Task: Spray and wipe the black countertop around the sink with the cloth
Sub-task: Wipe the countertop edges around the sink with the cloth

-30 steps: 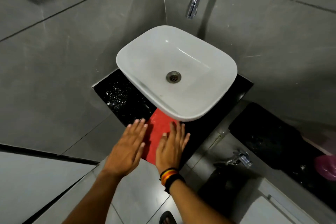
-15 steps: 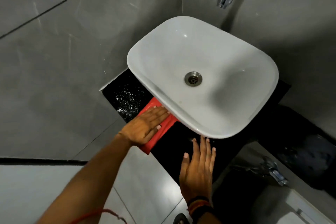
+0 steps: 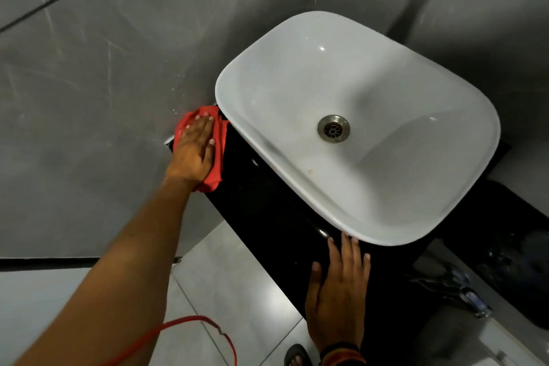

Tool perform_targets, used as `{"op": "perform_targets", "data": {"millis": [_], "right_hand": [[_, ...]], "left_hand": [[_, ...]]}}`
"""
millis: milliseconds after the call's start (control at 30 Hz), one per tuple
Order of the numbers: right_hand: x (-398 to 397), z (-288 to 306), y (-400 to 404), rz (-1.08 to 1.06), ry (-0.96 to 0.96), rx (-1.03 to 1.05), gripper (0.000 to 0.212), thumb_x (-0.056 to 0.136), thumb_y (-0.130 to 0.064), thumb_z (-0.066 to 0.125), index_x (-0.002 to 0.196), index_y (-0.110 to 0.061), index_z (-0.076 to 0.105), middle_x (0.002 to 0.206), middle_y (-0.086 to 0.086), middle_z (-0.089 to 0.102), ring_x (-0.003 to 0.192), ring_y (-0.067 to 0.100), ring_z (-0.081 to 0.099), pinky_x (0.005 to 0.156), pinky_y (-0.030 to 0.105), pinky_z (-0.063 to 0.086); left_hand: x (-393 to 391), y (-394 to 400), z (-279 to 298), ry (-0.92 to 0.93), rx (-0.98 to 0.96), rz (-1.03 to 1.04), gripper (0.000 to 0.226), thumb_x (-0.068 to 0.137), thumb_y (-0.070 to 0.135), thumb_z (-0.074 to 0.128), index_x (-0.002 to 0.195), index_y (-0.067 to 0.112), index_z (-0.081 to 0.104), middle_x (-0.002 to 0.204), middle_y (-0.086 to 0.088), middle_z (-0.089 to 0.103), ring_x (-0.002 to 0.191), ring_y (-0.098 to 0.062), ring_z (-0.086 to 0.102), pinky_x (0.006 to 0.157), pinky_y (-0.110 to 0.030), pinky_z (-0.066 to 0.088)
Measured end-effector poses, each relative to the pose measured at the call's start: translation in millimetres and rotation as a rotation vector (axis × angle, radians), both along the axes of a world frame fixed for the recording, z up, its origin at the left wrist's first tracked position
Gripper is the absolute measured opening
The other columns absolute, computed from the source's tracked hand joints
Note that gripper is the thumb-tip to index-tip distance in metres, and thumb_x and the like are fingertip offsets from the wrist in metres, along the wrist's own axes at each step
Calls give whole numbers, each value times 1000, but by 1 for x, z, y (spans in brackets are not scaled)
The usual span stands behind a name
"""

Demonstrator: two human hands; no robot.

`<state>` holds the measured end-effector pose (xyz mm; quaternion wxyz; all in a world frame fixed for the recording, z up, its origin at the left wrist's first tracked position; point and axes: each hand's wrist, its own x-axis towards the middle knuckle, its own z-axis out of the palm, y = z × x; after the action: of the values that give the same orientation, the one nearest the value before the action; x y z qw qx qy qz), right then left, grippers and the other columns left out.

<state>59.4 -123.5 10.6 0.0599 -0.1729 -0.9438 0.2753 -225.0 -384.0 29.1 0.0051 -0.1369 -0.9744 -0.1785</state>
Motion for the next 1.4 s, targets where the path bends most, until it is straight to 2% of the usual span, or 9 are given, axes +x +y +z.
{"op": "perform_targets", "data": {"millis": [200,400,600,700,833,967,1133,1267,1400], "right_hand": [[1,1,0,-5,45,21,50,101,-32,39,139,-3,55,155,17,47,149,36,35,121,60,23],[3,1,0,-17,77,-11,48,100,-28,42,138,-1,57,154,20,47,148,36,36,121,60,23],[8,12,4,-52,188,-344,51,103,-32,34,141,-3,53,160,13,40,154,27,26,126,52,16],[19,21,18,-142,231,-607,54,103,-38,34,145,-8,49,161,5,38,153,21,26,123,51,25],[46,27,44,-134,313,-583,52,102,-40,35,144,-13,51,155,-3,42,147,19,37,120,36,30],[70,30,49,-149,243,-608,59,100,-48,34,146,-15,52,156,-11,39,147,15,36,119,35,31],[52,26,23,40,146,-353,60,101,-37,37,152,-6,42,162,1,26,153,32,28,124,53,20],[24,20,-7,210,-42,34,82,94,-62,36,160,-15,26,169,13,18,157,35,10,125,60,3],[21,3,-3,270,-56,143,72,99,-57,35,161,-23,21,170,12,17,158,33,5,122,64,11]], "left_hand": [[34,40,-8,-4,98,573,57,111,17,36,163,-3,24,174,-22,20,164,-36,14,134,-44,4],[101,96,-10,-21,143,700,58,112,15,36,165,-2,18,176,-21,15,164,-35,10,134,-44,3],[199,150,-14,-12,166,533,58,113,19,31,167,5,15,177,-13,11,166,-27,4,135,-41,-1],[247,172,-13,-13,154,339,59,111,20,35,166,6,18,176,-11,13,165,-27,9,133,-35,-6],[294,200,-14,-23,130,-11,59,109,23,43,164,7,29,173,-9,23,163,-28,17,130,-33,-5],[301,190,-11,-71,95,-285,59,113,26,40,167,12,20,174,0,8,165,-20,7,134,-38,-2],[301,147,6,-68,180,-194,58,113,28,37,167,14,18,177,-1,9,165,-11,6,135,-34,4],[313,104,7,-122,95,-47,61,111,46,17,167,23,10,177,7,0,164,-7,-2,135,-33,3],[319,92,9,-156,78,-26,65,107,53,12,167,29,5,175,16,-6,161,1,-13,130,-18,-8]]}}
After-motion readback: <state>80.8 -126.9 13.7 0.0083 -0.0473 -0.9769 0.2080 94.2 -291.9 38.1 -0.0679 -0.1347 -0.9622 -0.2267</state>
